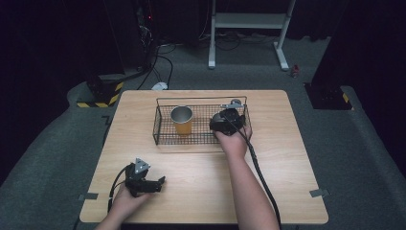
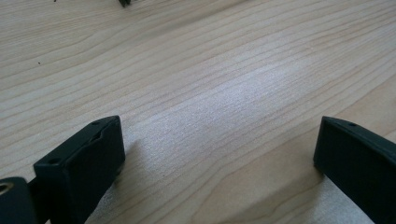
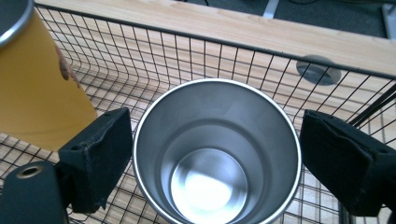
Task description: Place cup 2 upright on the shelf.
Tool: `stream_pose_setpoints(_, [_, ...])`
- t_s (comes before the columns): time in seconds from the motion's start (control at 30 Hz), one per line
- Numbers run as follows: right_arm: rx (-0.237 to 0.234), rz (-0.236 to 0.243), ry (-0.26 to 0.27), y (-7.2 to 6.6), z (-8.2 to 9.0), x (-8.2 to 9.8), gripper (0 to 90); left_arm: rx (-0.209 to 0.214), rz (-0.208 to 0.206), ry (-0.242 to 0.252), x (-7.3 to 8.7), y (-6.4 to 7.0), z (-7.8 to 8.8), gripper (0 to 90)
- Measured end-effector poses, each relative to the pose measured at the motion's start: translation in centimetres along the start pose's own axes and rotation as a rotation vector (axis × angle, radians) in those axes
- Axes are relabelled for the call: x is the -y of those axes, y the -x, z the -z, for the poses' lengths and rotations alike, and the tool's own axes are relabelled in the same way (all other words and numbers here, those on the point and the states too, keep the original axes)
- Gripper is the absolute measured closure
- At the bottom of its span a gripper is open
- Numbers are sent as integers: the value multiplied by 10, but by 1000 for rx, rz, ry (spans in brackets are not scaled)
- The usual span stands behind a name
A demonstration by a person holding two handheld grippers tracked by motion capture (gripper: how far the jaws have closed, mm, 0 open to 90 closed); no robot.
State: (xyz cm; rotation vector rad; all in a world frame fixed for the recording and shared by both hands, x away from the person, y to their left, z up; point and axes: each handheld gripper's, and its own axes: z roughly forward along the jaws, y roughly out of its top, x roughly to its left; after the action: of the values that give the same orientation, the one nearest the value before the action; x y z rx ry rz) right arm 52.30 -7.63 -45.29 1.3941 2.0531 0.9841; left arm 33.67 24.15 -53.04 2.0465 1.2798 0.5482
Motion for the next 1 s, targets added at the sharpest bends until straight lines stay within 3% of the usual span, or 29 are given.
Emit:
stream_pose_setpoints(0.4, [-38,23,37,-3,20,-3,121,3,-1,2,0,0,0,23])
stream_pose_setpoints(1.0, [-48,48,68,-2,46,12,136,5,-5,-1,0,0,0,26])
